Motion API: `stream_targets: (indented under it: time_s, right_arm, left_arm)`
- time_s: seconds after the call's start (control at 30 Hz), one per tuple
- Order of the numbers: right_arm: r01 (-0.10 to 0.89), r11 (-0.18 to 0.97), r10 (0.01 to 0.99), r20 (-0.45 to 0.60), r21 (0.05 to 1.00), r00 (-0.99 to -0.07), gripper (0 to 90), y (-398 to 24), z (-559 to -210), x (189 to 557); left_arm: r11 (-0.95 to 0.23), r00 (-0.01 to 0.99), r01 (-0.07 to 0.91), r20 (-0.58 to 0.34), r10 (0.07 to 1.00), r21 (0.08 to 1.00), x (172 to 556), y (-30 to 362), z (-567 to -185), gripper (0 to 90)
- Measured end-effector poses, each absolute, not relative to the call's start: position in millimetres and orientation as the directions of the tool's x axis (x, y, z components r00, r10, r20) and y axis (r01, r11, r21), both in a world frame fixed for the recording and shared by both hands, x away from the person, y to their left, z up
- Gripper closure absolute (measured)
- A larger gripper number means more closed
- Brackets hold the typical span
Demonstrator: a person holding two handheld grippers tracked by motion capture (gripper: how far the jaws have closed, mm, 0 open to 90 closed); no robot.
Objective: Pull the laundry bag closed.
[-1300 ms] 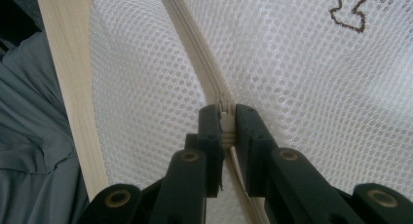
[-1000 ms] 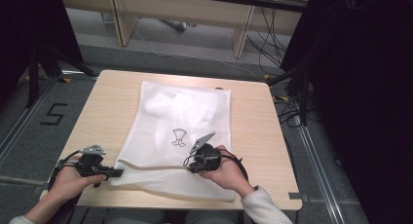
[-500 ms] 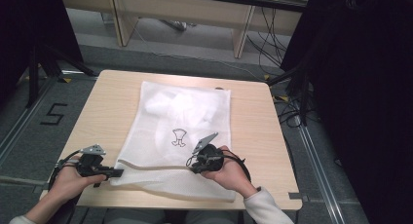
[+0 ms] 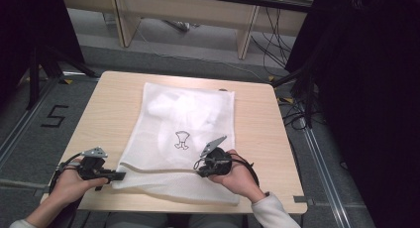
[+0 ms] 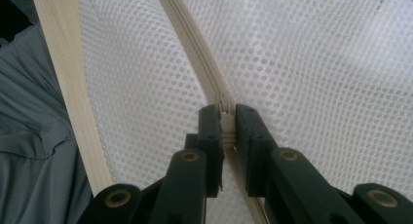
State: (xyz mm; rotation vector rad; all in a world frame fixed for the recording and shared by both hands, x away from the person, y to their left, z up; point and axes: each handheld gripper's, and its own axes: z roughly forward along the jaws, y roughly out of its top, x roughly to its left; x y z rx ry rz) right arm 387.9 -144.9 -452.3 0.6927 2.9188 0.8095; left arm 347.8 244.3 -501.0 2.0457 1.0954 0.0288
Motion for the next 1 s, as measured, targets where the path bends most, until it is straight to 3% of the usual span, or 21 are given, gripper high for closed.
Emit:
stream_targets:
  time_s: [1.0]
  right_arm:
    - [0.433,0.751,0.451,0.092,0.499,-0.888,82.2,-163,-452,386]
  left_arm:
    - [-0.303,0.621,0.694,-0.329,0.712,0.653,347,244,-501,85.1]
